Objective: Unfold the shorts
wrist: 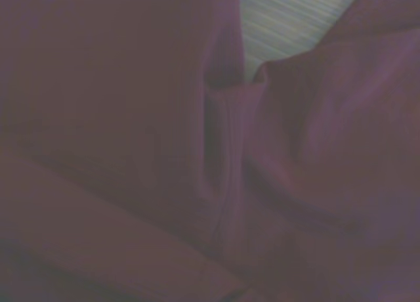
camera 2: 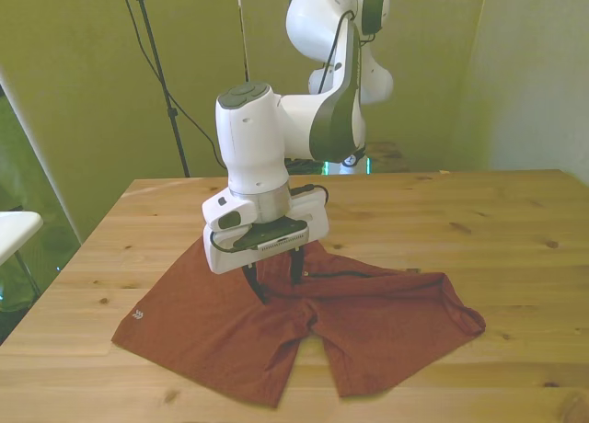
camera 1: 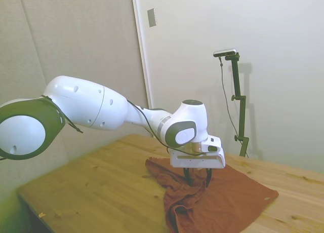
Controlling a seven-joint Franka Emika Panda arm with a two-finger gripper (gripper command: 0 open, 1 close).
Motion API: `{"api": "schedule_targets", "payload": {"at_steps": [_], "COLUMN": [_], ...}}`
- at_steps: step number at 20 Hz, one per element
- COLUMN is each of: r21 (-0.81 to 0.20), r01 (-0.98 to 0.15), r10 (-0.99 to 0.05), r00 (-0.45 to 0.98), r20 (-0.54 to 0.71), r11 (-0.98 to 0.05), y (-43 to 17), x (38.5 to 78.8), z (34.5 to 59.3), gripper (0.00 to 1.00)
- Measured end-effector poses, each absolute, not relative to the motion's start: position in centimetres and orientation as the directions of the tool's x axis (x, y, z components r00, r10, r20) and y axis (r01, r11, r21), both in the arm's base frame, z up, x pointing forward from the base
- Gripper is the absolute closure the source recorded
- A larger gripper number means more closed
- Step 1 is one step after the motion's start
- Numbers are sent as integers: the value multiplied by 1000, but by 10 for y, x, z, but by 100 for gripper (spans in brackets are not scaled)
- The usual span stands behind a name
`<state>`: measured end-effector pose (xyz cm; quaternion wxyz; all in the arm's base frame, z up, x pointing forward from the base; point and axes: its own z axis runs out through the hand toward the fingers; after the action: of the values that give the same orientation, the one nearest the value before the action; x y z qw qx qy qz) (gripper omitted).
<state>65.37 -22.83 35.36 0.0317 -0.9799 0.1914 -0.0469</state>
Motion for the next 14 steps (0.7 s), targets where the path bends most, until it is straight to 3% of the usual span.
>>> {"api": "schedule_targets", "payload": {"at_steps": [14], "r21": [-68], "r01": [-415], "r10": [-418], "r00": [907], "r20": [46], "r11": [-907], "y": [-220], "x": [663], "z": [358], "gripper": [100]}}
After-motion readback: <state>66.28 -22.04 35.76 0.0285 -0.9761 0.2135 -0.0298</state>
